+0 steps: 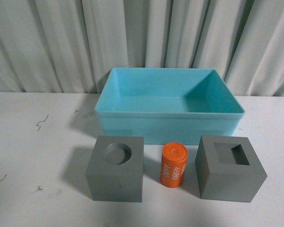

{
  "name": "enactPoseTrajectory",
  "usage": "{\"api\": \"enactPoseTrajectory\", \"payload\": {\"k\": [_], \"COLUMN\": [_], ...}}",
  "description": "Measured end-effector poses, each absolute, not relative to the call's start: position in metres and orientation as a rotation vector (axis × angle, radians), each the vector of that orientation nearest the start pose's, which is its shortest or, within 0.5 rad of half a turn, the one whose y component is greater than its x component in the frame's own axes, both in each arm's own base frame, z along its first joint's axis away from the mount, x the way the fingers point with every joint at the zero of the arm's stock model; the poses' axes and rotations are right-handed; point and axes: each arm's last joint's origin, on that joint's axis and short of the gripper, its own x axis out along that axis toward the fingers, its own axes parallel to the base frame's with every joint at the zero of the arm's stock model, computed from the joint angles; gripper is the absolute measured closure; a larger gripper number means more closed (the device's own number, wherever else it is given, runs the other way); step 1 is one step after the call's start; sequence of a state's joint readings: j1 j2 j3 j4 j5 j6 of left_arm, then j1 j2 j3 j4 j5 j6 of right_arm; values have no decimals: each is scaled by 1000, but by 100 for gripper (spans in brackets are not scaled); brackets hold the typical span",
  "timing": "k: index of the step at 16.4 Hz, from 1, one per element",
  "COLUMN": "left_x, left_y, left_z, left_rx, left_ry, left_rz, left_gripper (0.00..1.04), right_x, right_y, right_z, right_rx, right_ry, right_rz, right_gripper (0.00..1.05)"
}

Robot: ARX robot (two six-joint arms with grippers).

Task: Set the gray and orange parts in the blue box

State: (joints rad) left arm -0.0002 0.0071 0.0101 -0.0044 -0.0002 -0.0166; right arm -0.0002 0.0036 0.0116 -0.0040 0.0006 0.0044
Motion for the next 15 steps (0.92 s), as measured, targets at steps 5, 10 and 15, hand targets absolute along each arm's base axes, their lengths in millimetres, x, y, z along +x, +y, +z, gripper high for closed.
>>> {"api": "enactPoseTrajectory", "payload": {"k": [5,10,15], "left_x": [98,98,98], "left_y": [0,0,0], "left_z": [166,166,166], "left_rx": [-17,-17,-17], "left_ry": [1,1,1], "left_rz": [0,0,0], "left_gripper": [7,7,7], "right_x": [97,97,97], "right_y": [0,0,0], "right_z": [167,167,167], "right_rx": [4,5,5], "right_ry": [-4,-4,-4], "right_rz": [-1,0,-1], "right_gripper": [6,6,6]}}
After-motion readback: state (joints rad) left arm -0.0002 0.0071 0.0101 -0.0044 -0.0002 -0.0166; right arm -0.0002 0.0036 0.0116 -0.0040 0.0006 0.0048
